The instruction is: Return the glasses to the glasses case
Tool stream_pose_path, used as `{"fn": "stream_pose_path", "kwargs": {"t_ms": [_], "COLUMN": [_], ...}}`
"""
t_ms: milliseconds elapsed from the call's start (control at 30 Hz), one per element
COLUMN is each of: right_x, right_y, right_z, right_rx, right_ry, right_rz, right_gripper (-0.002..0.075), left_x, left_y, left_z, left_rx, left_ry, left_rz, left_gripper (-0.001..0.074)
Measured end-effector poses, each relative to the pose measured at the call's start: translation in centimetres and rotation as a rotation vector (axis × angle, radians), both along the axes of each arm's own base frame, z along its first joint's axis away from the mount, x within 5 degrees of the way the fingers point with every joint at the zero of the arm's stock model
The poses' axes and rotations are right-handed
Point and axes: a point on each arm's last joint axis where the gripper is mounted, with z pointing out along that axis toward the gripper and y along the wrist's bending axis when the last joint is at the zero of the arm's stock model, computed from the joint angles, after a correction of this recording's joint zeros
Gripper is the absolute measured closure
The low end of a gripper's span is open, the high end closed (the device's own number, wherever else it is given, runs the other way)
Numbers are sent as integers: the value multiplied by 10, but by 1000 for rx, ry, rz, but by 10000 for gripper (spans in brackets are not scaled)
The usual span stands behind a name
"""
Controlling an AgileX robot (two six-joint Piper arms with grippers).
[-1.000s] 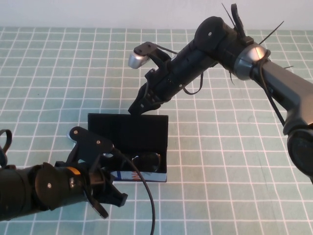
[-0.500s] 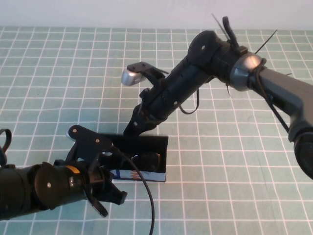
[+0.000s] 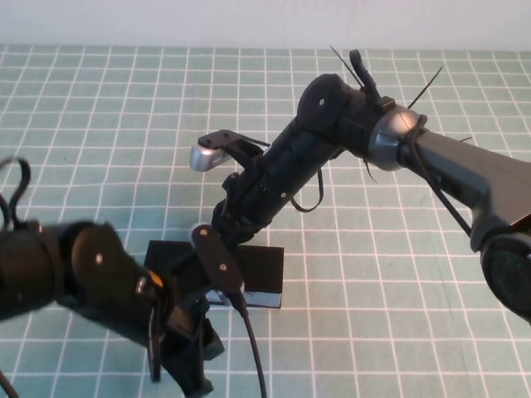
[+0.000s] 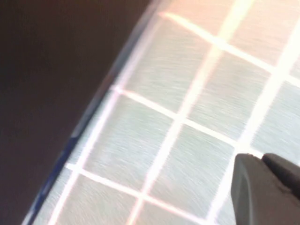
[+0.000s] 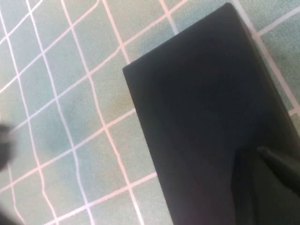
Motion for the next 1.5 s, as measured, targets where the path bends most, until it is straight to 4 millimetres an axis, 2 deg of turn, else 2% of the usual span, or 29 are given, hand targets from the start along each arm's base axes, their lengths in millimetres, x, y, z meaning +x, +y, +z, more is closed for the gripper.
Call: {"fn": "stream_pose_path", "kwargs": {"t_ms": [100,233,333,433,567,700,800,967,1067,1133,1267,1333,1500], "right_x": [0,0,0,3,0,-11,-25,-64,-96,-123,-175,-201,-247], "right_y": [0,-1,-4,-14,-38,-74,-102,-141,-164,-179,-206,-219,-245], "right_z": [-1,-1,8,29,88,151,192,256,285,302,316,311,263], "right_rx": [-10,-21,-45,-82,-115,-145,-173,-210,-203,-173,-67,-26,-15], "right_ry": [-6,-15,-61,-138,-259,-354,-423,-567,-629,-667,-745,-779,-807], "right_rz": [4,9,20,10,-73,-224,-351,-536,-625,-667,-735,-754,-794], "right_gripper": [737,738,739,739,739,739,739,739,739,739,739,739,739], "left_x": [1,6,7,5,0,-14,-30,-56,-76,-88,-113,-123,-139], "left_y": [-1,10,28,55,96,130,145,156,159,160,164,165,164], "left_z": [25,65,96,124,153,176,193,215,221,216,186,170,135], "left_rx": [70,185,274,285,232,136,30,-98,-166,-213,-291,-323,-390], "left_ry": [33,-19,-150,-269,-354,-411,-464,-571,-644,-677,-697,-697,-651], "left_rz": [-95,-69,14,171,399,583,683,764,788,808,856,874,894], "left_gripper": [736,736,736,736,736,736,736,736,736,736,736,736,736]}}
